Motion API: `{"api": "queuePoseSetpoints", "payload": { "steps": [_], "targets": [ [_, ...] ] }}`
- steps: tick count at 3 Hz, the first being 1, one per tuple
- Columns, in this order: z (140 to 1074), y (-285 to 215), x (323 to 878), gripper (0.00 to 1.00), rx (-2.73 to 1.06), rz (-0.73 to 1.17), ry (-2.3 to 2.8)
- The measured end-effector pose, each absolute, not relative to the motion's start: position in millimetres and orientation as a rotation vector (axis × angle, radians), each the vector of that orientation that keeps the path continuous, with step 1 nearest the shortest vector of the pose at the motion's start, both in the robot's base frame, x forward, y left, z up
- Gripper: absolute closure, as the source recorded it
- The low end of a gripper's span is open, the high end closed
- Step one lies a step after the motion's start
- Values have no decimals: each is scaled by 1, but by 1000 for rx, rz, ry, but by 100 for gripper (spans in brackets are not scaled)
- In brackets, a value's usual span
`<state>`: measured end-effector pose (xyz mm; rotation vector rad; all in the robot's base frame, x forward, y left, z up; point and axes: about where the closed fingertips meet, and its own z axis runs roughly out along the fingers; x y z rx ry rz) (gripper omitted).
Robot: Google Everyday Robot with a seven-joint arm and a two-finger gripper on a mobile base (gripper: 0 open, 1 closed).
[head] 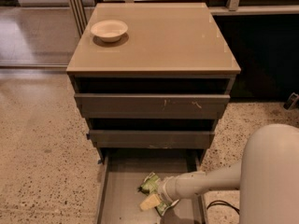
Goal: Pick green jalapeno chip bag from bottom drawer and place on counter
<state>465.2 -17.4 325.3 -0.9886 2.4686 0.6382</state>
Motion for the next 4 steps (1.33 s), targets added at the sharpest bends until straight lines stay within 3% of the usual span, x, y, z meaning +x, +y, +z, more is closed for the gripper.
{"api": "queuePoseSetpoints", "payload": {
  "steps": [4],
  "targets": [
    [232,-7,483,0,-823,766,2498]
  ]
}}
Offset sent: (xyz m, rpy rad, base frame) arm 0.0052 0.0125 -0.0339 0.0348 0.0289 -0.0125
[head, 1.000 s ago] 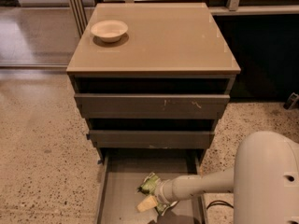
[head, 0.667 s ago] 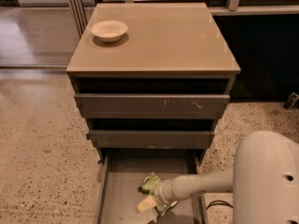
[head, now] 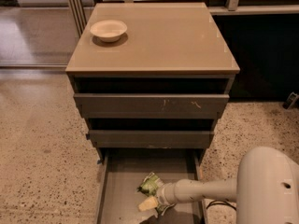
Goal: Pick green jalapeno chip bag from bottom drawer and place on counter
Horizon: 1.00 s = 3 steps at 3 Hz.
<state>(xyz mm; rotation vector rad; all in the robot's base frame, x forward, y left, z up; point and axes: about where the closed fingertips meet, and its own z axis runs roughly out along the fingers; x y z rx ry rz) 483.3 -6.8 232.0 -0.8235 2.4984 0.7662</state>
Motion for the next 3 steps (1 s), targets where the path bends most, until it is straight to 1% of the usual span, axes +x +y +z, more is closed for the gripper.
{"api": "queuePoseSetpoints", "payload": {
  "steps": [1,2,3],
  "targets": [
    [184,-7,508,0,-749,783,2537],
    [180,-14,531,0,-709,758,2525],
    [179,-14,531,0,-707,758,2526]
  ]
}}
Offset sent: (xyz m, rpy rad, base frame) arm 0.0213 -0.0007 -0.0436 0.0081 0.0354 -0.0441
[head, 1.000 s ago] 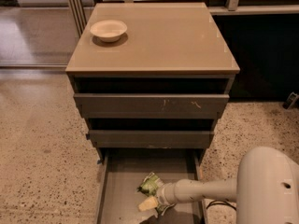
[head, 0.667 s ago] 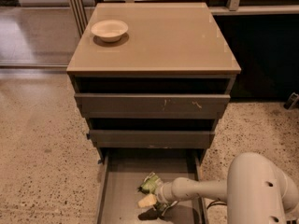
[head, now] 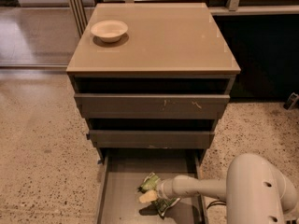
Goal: Pick green jalapeno chip bag from bottom drawer and place on counter
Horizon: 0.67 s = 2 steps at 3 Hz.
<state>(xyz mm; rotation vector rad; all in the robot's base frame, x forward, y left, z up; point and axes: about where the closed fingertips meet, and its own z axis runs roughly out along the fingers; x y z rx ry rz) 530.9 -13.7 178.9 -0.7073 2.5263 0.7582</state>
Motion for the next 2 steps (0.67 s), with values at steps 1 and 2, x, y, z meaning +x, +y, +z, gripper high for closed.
{"api": "queuePoseSetpoints", "payload": {
  "steps": [1,2],
  "targets": [
    [155,-14,540,0,-684,732,2569],
    [128,-4,555,0,-715,701,2601]
  ]
}}
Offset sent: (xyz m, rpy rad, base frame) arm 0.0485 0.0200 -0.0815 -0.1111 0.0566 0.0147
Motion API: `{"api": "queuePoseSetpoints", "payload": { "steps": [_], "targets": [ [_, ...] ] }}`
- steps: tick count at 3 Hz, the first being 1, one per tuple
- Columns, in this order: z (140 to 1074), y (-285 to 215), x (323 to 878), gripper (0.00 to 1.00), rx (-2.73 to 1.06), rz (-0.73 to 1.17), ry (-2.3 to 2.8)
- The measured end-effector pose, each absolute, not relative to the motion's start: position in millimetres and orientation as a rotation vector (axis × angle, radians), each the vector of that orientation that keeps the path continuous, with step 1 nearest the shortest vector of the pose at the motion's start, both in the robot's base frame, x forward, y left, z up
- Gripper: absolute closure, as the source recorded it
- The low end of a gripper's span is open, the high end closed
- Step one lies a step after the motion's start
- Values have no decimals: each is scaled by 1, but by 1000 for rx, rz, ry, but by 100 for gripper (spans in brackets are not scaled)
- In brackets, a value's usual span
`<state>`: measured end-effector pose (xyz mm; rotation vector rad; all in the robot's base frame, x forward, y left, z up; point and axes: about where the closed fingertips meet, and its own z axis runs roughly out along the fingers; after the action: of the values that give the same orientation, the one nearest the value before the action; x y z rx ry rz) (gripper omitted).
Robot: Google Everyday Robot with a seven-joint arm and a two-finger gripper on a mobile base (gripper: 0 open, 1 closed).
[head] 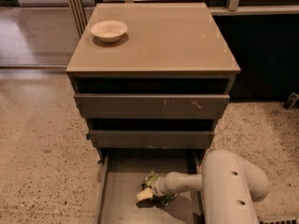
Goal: Pick green jalapeno chip bag from bottom drawer and place on counter
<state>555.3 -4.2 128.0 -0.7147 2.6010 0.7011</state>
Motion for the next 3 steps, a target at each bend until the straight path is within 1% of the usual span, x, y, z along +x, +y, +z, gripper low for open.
{"api": "queuePoseSetpoints", "payload": {
  "steps": [1,2,3],
  "targets": [
    [128,-2,560,0,-718,696,2596],
    [128,-2,560,18,-718,696,2596],
    [128,-2,560,42,-718,697,2596]
  ]
}}
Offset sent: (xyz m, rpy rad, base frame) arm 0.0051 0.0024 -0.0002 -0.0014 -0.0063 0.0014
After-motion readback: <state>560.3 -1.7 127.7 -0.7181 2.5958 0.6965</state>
